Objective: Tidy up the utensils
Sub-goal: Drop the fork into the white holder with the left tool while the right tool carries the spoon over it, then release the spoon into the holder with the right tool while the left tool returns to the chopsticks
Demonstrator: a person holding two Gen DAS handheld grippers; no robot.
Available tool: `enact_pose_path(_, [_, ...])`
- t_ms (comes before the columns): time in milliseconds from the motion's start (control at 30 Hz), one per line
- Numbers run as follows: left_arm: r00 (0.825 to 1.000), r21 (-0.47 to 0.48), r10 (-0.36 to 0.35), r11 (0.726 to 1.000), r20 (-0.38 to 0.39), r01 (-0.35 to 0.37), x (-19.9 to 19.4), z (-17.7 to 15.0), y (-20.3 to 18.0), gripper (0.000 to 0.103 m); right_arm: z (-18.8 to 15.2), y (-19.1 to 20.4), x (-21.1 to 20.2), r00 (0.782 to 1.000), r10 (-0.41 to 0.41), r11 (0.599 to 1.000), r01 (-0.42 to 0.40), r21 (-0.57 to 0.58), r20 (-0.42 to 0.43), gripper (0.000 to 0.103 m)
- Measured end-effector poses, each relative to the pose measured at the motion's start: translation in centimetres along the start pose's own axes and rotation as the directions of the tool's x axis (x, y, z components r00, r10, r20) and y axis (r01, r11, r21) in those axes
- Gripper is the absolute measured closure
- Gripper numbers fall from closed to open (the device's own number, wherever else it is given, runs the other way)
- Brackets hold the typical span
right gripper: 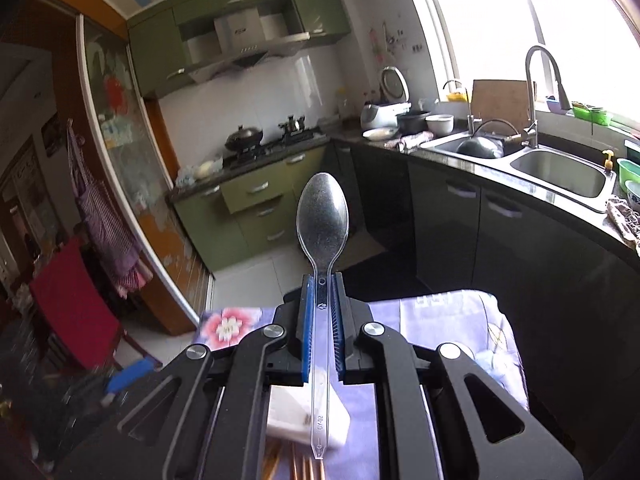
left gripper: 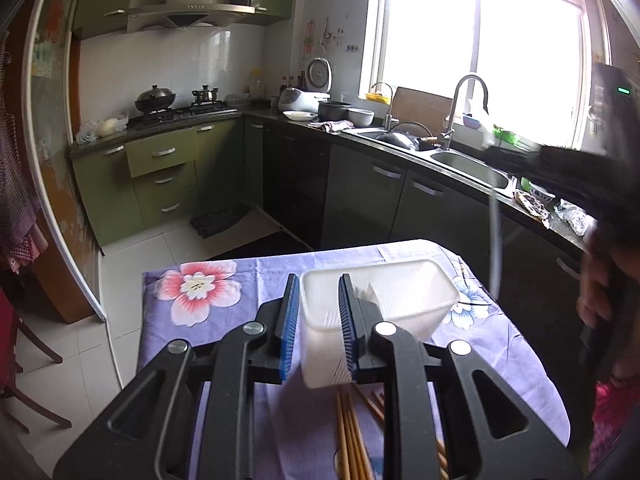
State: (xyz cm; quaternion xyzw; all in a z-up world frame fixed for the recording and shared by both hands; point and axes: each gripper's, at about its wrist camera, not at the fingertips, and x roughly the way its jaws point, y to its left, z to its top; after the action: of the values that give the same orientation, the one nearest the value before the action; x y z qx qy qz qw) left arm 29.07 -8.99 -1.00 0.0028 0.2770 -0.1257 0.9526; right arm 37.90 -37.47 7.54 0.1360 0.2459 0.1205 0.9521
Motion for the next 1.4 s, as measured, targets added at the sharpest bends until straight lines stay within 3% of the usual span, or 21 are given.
enact_pose_path(200, [0.999, -0.006, 0.002, 1.0, 0.037, -0.002, -5.7, -3.6, 1.7, 0.073, 0.0, 1.1, 4.4, 1.0, -0.004, 1.0, 0.003, 0.012, 0.011, 0.093])
enact_pose_path(300, [0.999, 0.002, 0.01, 1.0, 0.044, -0.01, -6.9, -4.0, 2.2, 0.073, -1.1, 1.2, 5.7, 1.0, 0.002, 1.0, -0.002, -0.003, -0.001, 0.094])
enact_pose_path(567, [1.0, -0.007, -0.003, 1.0, 0.02, 0.003, -6.6, -4.5, 3.0, 0.072, -5.6, -0.3, 2.2, 0.998, 0.048, 0.999, -0.048, -0.012, 0.029, 0.094])
enact_pose_path(900, [0.999, 0.004, -0.025, 1.0, -0.04, 0.025, -5.7, -5.4, 1.7, 0.07, -12.0, 0.1, 1.0, 0.997, 0.035, 0.994, -0.042, -0.104, -0.071, 0.093])
enact_pose_path(967, [0.999, 0.015, -0.022, 1.0, -0.046, 0.023, -5.6, -5.5, 1.3, 0.068, -12.4, 0.0, 1.0, 0.995, 0.042, 0.993, -0.051, -0.103, -0.086, 0.061])
enact_pose_path(1000, [0.998, 0.021, -0.018, 1.0, -0.052, 0.019, -5.5, -5.6, 1.1, 0.066, -12.6, -0.1, 0.7, 0.996, 0.044, 0.993, -0.052, -0.102, -0.078, 0.038])
enact_pose_path(1100, [0.995, 0.035, -0.008, 0.999, -0.103, 0.012, -4.6, -6.0, 0.5, 0.064, -12.9, -0.5, -0.9, 0.999, 0.014, 0.992, -0.02, -0.126, -0.049, 0.038])
enact_pose_path(1200, [0.975, 0.009, -0.008, 1.0, -0.221, 0.01, -2.1, -7.0, 0.5, 0.064, -13.2, -1.4, -3.2, 0.999, 0.0, 0.993, -0.005, -0.121, -0.036, 0.038])
enact_pose_path(1267, [0.945, -0.022, -0.024, 1.0, -0.326, 0.018, 0.1, -7.7, 0.6, 0.064, -13.5, -2.1, -4.4, 0.998, -0.022, 0.992, 0.015, -0.127, -0.053, 0.04])
enact_pose_path(1367, [0.891, -0.043, -0.043, 0.999, -0.452, 0.026, 3.7, -9.1, 0.5, 0.066, -14.7, -3.2, -4.5, 0.984, -0.03, 0.991, 0.007, -0.13, -0.175, 0.059])
enact_pose_path(1400, [0.874, -0.048, -0.047, 0.998, -0.484, 0.027, 4.8, -9.6, 0.4, 0.073, -15.2, -3.7, -4.2, 0.974, -0.016, 0.993, -0.011, -0.117, -0.228, 0.065])
